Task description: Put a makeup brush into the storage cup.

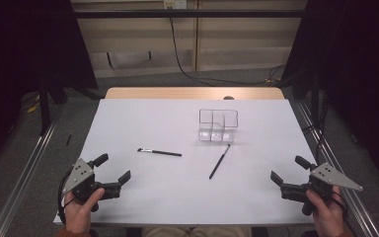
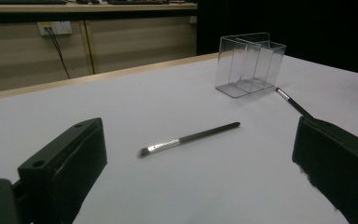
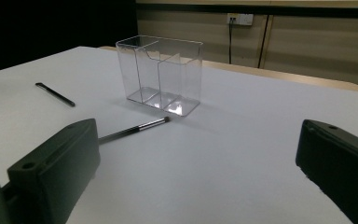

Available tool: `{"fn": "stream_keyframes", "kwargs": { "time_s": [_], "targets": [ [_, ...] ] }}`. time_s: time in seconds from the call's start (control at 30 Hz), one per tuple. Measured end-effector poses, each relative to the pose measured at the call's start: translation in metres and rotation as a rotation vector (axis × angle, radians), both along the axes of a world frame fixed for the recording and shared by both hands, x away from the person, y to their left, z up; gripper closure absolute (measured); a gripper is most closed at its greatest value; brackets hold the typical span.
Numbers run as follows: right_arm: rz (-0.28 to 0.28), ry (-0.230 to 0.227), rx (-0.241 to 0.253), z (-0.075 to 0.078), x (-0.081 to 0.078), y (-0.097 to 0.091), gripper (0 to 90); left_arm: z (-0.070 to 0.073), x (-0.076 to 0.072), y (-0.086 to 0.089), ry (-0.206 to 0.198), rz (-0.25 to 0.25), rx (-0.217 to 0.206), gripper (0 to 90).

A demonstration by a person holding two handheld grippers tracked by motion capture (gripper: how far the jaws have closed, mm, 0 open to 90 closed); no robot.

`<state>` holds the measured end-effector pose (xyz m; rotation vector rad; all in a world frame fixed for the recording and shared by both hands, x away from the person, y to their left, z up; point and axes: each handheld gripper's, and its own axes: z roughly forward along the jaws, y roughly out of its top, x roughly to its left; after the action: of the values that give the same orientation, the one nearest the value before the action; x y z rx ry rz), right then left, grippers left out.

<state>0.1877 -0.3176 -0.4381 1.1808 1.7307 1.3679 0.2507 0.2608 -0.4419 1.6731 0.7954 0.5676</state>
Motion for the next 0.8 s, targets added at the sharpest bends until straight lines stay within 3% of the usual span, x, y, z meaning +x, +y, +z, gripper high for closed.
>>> {"fn": "stream_keyframes", "kwargs": {
  "time_s": [0.17,0.43,0.57,0.8],
  "targets": [
    [0.002,0.001,-0.004,-0.0002,0.0008,-0.001,0.0,0.0002,0.0014,0.0006,0.002,-0.01,0.008,3.0],
    [0.015,0.003,-0.008,-0.001,0.0014,0.0005,0.0,0.0013,0.0024,0.0009,0.014,-0.011,-0.012,2.9],
    [0.014,0.002,0.0,-0.0006,0.0012,0.0006,0.0,0.0014,0.0024,-0.0013,0.073,-0.014,-0.018,3.6],
    [0.028,0.009,-0.005,-0.002,0.0018,0.0018,0.0,0.0017,0.006,-0.0071,0.073,-0.034,0.0,3.9]
  ]
}}
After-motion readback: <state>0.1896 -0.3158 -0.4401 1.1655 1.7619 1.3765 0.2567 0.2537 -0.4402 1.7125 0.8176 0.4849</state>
